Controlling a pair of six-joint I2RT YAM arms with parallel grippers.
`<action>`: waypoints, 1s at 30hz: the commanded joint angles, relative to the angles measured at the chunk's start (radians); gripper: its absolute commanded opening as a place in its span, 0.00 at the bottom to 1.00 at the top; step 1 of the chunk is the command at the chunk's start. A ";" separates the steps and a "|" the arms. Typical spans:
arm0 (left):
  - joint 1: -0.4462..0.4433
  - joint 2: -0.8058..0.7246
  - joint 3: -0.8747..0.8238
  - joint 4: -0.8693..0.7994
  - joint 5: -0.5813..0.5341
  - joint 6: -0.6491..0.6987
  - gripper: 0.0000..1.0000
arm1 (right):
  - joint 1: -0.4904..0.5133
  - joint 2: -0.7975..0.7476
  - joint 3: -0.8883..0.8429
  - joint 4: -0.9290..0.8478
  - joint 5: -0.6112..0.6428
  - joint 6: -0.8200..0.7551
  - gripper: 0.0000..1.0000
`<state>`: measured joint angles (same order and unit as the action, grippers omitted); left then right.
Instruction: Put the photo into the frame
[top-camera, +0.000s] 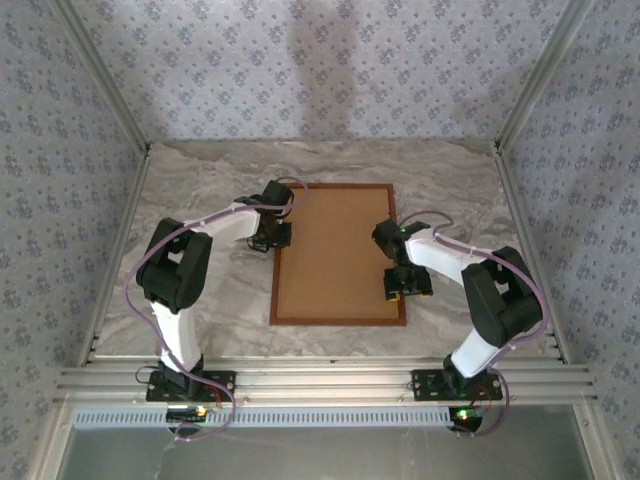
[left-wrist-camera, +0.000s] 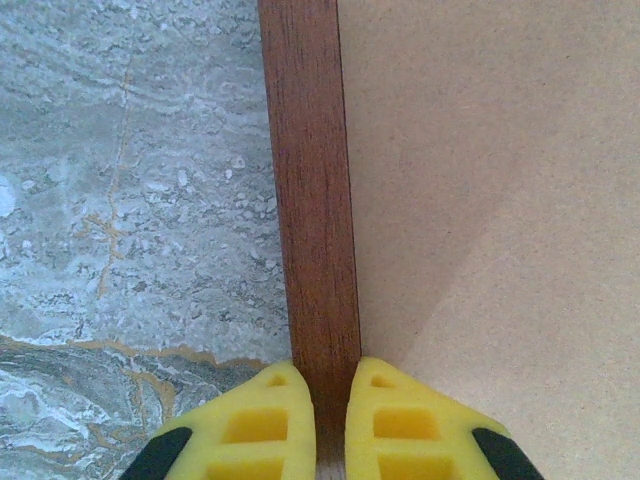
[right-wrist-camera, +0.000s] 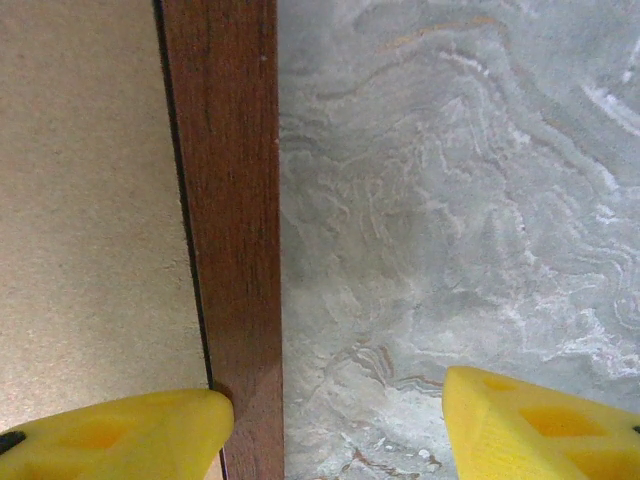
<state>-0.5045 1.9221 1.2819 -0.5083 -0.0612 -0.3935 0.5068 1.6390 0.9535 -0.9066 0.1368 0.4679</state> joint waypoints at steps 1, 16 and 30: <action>-0.014 0.004 -0.018 -0.086 -0.009 0.011 0.00 | 0.034 0.078 -0.036 0.121 -0.079 0.038 0.65; -0.014 0.003 -0.010 -0.093 -0.019 0.019 0.00 | 0.068 0.075 0.021 0.090 -0.083 0.055 0.65; -0.012 -0.016 0.019 -0.127 -0.051 0.030 0.00 | -0.212 -0.074 0.171 0.154 -0.217 -0.121 0.66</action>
<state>-0.5064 1.9202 1.2877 -0.5224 -0.0841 -0.3927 0.3237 1.5558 1.0821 -0.8085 -0.0166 0.4011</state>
